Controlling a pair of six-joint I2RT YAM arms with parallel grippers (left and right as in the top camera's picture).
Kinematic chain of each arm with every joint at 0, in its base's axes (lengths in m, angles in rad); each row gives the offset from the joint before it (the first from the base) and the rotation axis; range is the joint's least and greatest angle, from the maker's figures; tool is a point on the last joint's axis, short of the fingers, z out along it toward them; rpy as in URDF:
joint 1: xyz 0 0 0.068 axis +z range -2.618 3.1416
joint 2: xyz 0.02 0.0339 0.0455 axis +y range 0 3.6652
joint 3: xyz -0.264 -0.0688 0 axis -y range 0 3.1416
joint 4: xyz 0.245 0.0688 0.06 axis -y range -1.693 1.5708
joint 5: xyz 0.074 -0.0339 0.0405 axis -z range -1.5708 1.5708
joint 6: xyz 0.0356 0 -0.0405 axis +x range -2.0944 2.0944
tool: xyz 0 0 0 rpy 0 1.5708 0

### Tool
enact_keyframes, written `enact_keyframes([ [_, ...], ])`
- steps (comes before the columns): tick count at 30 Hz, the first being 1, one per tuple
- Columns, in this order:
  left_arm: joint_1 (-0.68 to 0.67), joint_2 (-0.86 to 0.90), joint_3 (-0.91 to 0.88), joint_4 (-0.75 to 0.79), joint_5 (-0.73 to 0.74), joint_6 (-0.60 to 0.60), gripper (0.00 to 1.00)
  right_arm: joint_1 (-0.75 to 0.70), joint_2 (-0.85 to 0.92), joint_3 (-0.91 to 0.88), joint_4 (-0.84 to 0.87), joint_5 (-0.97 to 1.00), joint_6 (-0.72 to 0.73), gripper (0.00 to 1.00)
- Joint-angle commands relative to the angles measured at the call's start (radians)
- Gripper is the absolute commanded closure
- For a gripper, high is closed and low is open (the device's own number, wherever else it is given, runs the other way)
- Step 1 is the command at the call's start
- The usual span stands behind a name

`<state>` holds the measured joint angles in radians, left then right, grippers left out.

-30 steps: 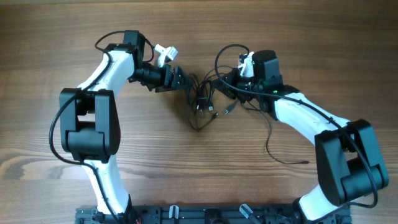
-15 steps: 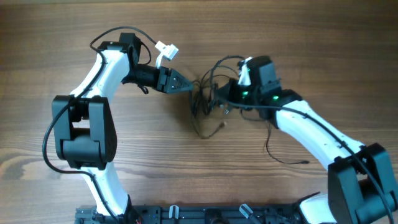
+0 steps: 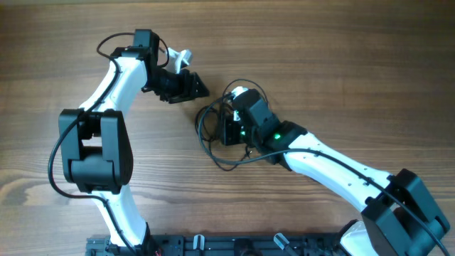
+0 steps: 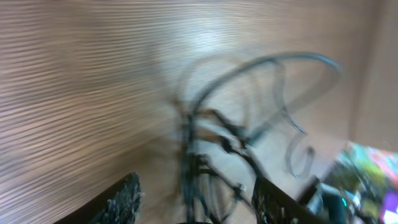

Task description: Untangle cables

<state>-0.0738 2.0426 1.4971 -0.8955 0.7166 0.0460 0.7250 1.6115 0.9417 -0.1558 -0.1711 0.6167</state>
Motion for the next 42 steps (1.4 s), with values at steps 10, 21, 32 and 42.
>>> enact_keyframes([
  [10, 0.027, -0.036, 0.005, 0.007, -0.187, -0.178, 0.28, -0.201, -0.194, 0.048, -0.164, -0.010, -0.066, 0.17],
  [21, -0.170, -0.301, 0.005, 0.018, -0.191, -0.255, 0.27, -0.508, -0.162, 0.047, -0.340, -0.053, 0.000, 0.17],
  [32, -0.526, -0.203, 0.005, 0.017, -0.605, -0.483, 0.27, -0.726, -0.086, 0.047, -0.429, -0.079, 0.014, 0.00],
  [42, -0.591, -0.035, 0.005, 0.085, -0.705, -0.507, 0.35, -0.726, -0.077, 0.047, -0.397, -0.069, 0.148, 0.00],
])
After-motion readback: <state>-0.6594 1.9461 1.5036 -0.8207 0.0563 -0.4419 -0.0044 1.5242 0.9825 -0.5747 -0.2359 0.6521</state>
